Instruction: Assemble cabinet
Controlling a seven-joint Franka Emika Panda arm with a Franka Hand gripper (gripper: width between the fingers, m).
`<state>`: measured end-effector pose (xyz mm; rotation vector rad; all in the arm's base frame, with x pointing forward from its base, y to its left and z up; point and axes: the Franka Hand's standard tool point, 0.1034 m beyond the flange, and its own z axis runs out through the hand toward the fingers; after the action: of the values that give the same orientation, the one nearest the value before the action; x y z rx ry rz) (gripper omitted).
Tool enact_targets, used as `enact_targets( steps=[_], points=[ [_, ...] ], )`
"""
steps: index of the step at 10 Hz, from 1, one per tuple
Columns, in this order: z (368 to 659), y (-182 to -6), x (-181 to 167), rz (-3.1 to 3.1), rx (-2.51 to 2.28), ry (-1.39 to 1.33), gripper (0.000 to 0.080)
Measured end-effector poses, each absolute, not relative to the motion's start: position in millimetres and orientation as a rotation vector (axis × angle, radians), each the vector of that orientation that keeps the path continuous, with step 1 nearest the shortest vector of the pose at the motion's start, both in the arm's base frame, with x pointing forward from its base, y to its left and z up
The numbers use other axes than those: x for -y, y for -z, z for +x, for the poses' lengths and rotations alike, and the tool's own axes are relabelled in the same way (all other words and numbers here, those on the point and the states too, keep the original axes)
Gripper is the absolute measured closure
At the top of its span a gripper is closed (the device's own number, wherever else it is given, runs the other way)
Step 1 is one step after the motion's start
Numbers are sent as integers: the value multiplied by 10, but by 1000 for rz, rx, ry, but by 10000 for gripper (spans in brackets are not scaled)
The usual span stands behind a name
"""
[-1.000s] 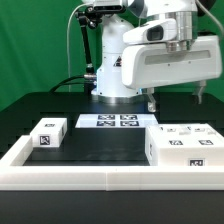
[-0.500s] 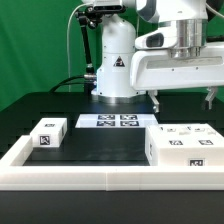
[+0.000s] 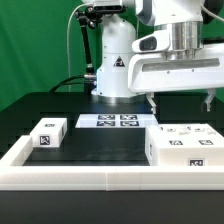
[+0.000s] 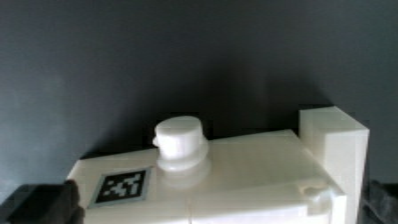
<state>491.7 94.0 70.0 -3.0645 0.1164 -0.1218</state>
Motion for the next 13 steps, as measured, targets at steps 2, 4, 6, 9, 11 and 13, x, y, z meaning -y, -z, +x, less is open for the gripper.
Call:
enact_targets(
  steps=[2, 4, 6, 9, 11, 13],
  points=[
    [4885, -574, -856, -3074, -59, 106, 3],
    [4892, -516, -897, -3086, 33, 150, 3],
    [4903, -490, -835, -3088, 54, 149, 3],
    [4899, -486, -846, -3087, 68, 147, 3],
    [4887, -464, -857, -3087, 62, 144, 3],
    [4839, -296, -889, -3086, 66, 153, 3]
  ],
)
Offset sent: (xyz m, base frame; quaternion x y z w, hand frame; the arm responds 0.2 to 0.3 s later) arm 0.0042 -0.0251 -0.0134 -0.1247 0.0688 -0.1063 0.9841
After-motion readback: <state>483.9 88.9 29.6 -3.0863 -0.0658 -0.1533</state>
